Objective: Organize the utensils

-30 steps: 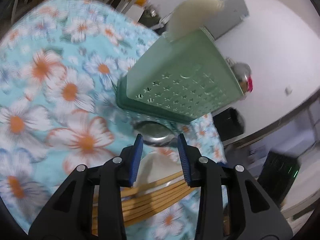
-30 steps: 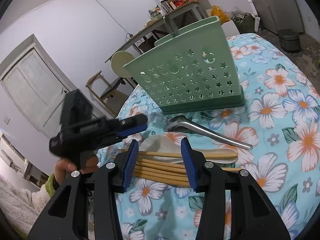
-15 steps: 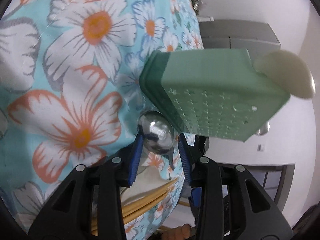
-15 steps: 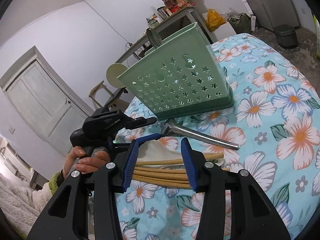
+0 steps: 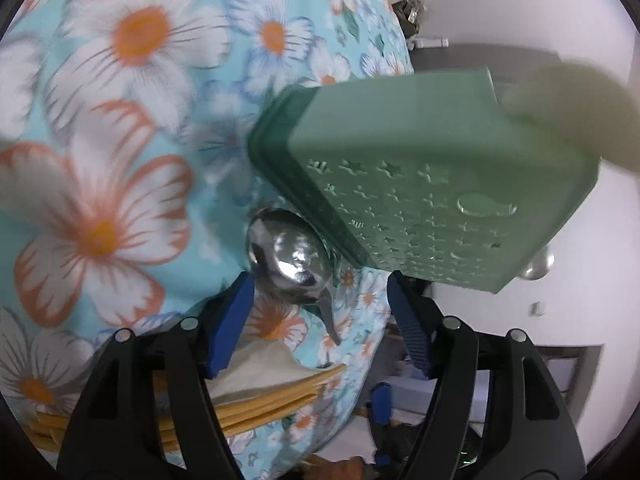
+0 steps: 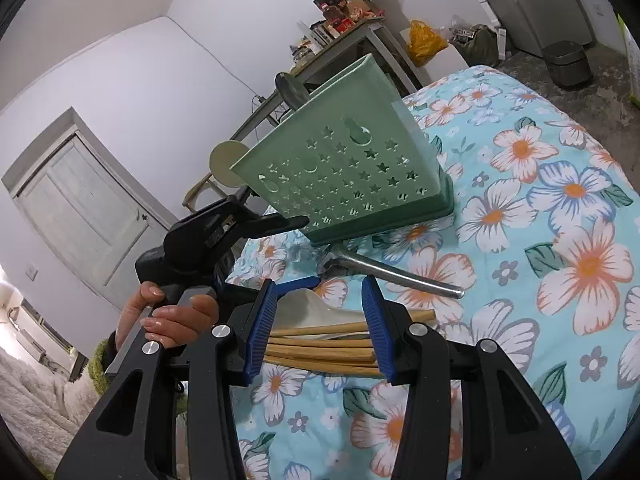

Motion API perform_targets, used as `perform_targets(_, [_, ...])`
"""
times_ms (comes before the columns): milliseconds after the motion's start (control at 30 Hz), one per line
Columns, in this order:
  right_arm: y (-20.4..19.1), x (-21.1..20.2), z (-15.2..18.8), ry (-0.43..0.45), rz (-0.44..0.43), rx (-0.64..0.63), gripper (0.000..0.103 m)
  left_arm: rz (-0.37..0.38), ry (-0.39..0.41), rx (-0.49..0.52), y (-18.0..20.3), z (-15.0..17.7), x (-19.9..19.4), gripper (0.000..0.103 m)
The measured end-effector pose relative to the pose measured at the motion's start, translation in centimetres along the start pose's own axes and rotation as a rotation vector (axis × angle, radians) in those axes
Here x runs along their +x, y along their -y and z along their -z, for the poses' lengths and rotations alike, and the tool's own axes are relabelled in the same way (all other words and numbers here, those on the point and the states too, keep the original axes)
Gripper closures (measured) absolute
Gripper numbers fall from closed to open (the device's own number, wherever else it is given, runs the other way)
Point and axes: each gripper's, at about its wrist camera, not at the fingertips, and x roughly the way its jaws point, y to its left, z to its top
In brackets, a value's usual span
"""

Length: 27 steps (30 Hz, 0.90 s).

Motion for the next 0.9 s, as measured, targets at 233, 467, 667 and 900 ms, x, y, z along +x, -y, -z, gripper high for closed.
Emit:
perform_targets(233, [-0.8, -0.1, -1.3, 0.022, 0.045, -0.068, 0.059, 0.001, 0.049, 0.017, 0.3, 0.0, 0.0, 0.039])
perform_targets(467, [-0.7, 0.2, -0.9, 0.007, 0.045, -0.049, 0.059, 0.029, 0.091, 0.007, -0.4, 0.0, -0.1, 0.037])
perform_targets(667, [-0.5, 0.7, -0.1, -0.016, 0.053, -0.036, 0.059, -0.105, 0.078, 0.136, 2.0, 0.5, 1.5, 0.034])
perform_targets(900, [0.0, 0.1, -0.3, -0.001, 0.055, -0.022, 0.059, -0.094, 0.163, 0.042, 1.3, 1.4, 0.9, 0.064])
